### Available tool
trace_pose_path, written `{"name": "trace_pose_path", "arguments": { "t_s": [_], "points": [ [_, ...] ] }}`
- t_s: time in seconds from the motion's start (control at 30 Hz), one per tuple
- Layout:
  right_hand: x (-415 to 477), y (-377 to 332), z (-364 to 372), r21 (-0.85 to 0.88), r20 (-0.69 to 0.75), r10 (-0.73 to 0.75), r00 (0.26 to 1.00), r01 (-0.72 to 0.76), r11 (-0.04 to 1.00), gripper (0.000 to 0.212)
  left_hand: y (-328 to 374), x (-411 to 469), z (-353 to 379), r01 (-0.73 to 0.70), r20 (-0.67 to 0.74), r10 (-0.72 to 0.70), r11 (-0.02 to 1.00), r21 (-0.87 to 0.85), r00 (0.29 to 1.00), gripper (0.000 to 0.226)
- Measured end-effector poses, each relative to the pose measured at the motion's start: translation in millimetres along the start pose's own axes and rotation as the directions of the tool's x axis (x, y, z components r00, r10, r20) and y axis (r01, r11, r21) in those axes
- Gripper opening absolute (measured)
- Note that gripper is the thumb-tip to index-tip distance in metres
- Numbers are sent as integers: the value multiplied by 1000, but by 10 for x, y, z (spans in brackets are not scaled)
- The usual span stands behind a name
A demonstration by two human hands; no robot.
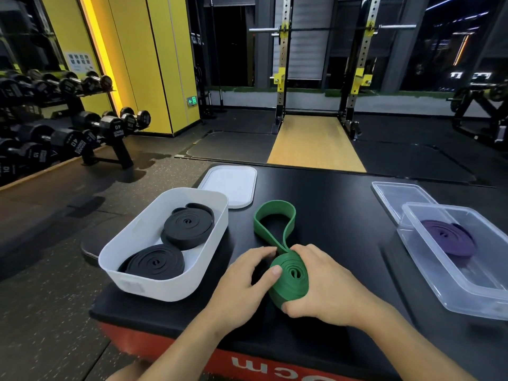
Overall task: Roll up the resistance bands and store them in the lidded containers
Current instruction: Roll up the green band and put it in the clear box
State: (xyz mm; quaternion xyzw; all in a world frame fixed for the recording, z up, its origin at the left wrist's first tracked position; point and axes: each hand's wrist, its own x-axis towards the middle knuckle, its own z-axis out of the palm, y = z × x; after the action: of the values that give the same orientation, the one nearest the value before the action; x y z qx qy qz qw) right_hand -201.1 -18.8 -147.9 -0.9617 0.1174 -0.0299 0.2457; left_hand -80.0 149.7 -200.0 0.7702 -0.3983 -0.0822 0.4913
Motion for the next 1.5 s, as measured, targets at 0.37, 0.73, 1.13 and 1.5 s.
{"name": "trace_pose_path", "arguments": {
  "t_s": [0.37, 0.73, 1.13, 1.5],
  "points": [
    [18, 255, -220, 23, 160, -133, 978, 131, 991, 107, 71, 73, 25, -128, 101, 94, 898, 421, 990, 54],
    [-60, 232, -163, 32, 45, -33, 998, 31, 999, 86, 334, 569, 71, -247, 256, 65, 564, 788, 964, 31],
    [-102, 103, -195, -269, -22, 32, 999, -37, 962, 117, 391, 756, 17, -379, 391, 91, 522, 764, 916, 42],
    [-67, 29, -107, -196, -89, 159, 983, -173, 965, 118, 355, 619, -103, -389, 414, 88, 561, 731, 906, 68]
  ]
}}
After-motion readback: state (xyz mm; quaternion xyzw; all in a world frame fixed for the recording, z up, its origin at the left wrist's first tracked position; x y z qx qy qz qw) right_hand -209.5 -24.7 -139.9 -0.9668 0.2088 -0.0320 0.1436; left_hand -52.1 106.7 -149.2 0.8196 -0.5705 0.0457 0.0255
